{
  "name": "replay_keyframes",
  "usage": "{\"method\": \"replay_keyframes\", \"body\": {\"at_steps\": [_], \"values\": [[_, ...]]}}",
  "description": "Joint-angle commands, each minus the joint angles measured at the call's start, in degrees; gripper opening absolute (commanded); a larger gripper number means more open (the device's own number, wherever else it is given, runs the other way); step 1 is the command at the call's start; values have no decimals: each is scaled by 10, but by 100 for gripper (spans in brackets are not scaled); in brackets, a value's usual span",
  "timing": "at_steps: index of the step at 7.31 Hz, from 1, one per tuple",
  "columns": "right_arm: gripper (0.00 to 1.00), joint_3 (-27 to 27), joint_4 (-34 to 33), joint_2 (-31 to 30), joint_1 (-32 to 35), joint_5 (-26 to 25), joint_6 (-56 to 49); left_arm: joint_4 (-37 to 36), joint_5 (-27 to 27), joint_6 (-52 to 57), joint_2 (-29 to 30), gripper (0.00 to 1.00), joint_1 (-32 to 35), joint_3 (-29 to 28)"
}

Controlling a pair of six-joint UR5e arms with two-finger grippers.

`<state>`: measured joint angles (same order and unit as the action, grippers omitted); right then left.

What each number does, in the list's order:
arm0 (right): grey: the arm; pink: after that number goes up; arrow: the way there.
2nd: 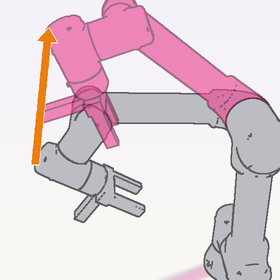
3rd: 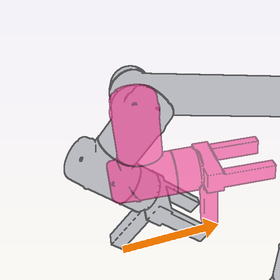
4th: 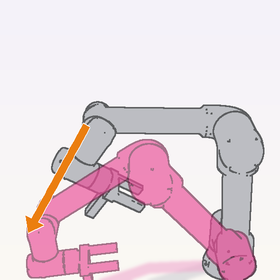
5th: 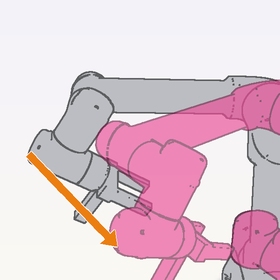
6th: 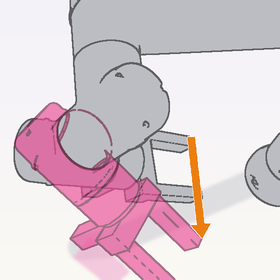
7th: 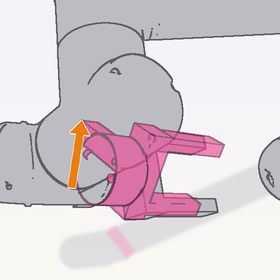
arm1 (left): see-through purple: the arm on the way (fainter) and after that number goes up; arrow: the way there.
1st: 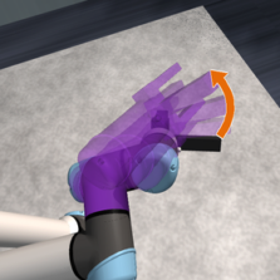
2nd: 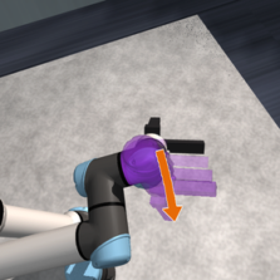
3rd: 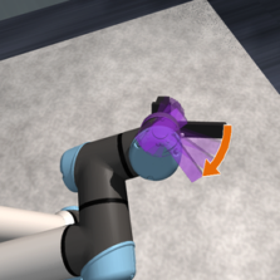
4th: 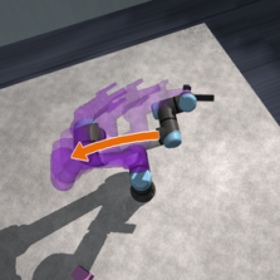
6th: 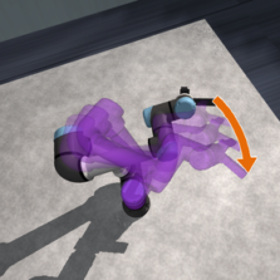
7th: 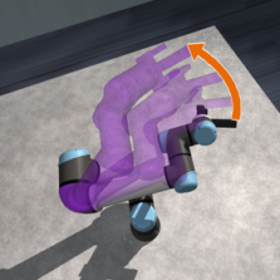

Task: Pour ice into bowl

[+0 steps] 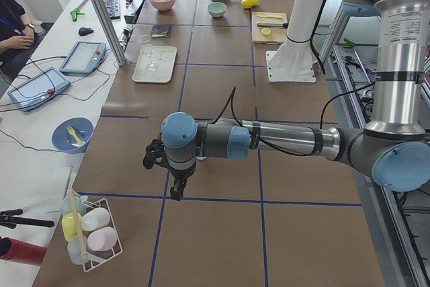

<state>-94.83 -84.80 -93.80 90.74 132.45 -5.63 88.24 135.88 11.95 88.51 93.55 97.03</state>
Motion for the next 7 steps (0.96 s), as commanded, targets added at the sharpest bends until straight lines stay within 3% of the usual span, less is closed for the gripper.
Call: {"method": "replay_keyframes", "body": {"at_steps": [1, 7], "values": [[100, 1, 1, -1, -6, 0, 0, -1, 1, 0, 0, 100, 0, 0], [100, 1, 1, -5, -11, 0, 0, -4, 1, 1, -4, 100, 0, 0]]}}
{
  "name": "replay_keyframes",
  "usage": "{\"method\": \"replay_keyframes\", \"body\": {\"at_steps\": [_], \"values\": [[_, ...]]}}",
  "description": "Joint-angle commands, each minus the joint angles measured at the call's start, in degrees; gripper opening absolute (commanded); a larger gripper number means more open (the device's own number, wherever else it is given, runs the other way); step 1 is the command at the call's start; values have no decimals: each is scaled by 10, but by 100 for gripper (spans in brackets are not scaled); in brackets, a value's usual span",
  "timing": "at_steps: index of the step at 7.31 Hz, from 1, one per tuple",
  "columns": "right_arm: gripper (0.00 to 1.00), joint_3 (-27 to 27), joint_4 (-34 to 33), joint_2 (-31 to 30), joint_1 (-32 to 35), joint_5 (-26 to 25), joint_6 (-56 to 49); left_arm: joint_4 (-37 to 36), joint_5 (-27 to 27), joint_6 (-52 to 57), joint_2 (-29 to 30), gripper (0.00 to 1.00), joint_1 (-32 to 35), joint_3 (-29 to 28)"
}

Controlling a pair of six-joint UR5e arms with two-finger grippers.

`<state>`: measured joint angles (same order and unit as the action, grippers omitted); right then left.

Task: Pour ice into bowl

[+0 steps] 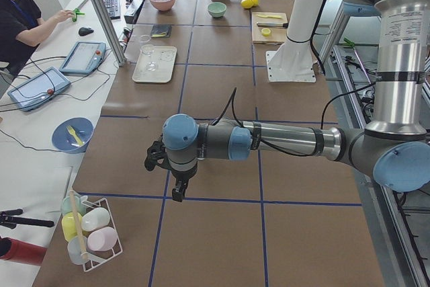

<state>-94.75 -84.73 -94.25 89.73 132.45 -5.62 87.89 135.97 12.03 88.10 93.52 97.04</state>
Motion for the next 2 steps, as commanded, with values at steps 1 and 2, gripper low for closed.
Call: {"method": "replay_keyframes", "body": {"at_steps": [1, 2], "values": [[100, 0, 0, -1, -1, 0, -1, 0, 0, 0, 0, 100, 0, 0], [100, 0, 0, -1, -1, 0, -1, 0, 2, 0, 0, 100, 0, 0]]}}
